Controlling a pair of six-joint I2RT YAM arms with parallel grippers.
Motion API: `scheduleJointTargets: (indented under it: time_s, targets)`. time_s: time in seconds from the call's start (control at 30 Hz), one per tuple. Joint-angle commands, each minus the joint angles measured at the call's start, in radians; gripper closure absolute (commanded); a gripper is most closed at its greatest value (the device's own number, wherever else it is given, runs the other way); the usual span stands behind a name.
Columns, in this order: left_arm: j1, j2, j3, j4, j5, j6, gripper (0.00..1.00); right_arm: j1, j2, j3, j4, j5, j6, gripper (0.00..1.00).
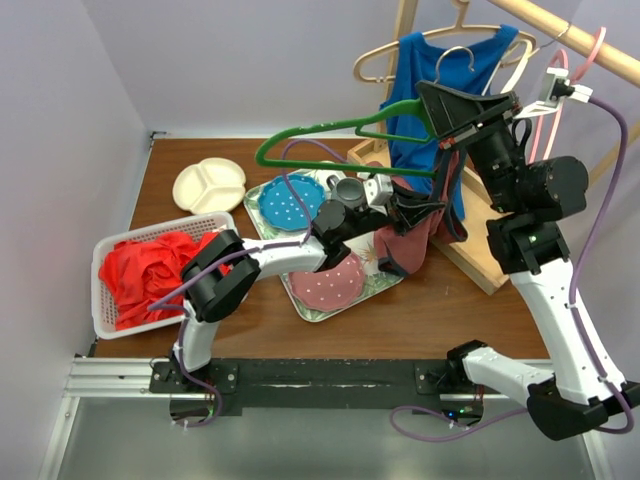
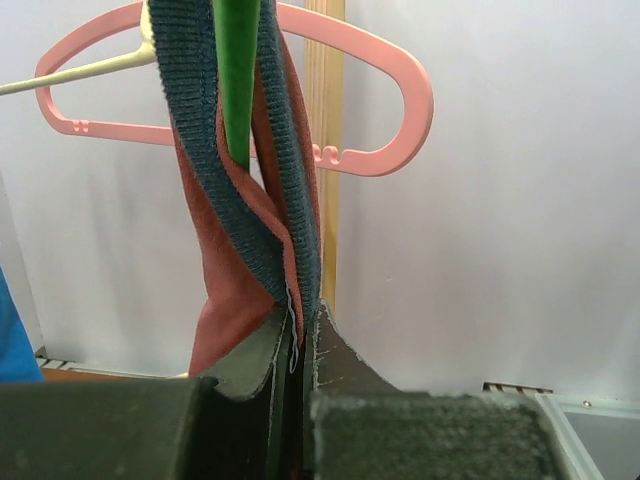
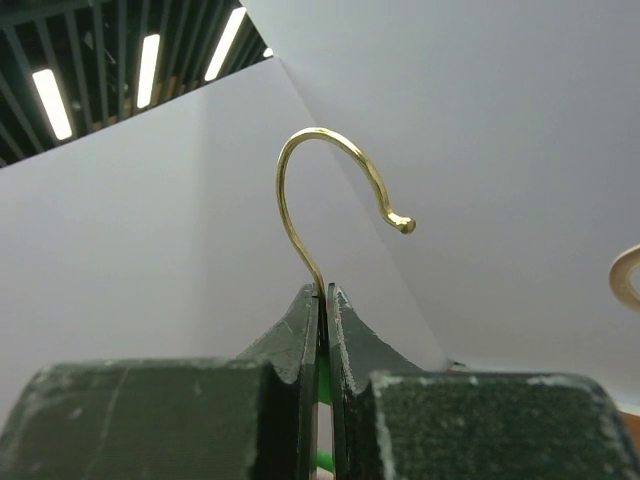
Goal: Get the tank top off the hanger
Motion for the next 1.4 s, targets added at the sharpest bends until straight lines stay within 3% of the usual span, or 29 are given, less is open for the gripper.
scheduleJointTargets:
  time_s: [0.0,0.33,0.7,1.0,1.33,1.37]
  targets:
    - [-0.023,0.005,-0.04,0.044,0.005,-0.01,1.0,0.01,-0.016,-0.008,0.217,-0.008,0.138,1.0]
    - [-0.025,-0.094,-0.231,0.104,-0.047,0.036,1.0,0.012,-0.01,0.004,0.218,-0.025,0.144,1.0]
    - [-0.002,-0.288,-0.326,0.034,-0.164,0.109,1.0,0.01,0.062,0.073,0.04,-0.258,0.0,1.0]
    - [0.044,-0.303,-0.262,-0.06,-0.152,0.062,1.0,0.01,0.056,0.096,-0.099,-0.232,-0.173,1.0]
    - [0.07,-0.363,-0.278,-0.101,-0.25,0.057,1.0,0.009,0.097,0.128,-0.167,-0.31,-0.315,1.0]
    - [0.07,-0.366,-0.272,-0.106,-0.247,0.06,0.87,0.009,0.108,0.157,-0.181,-0.35,-0.339,1.0]
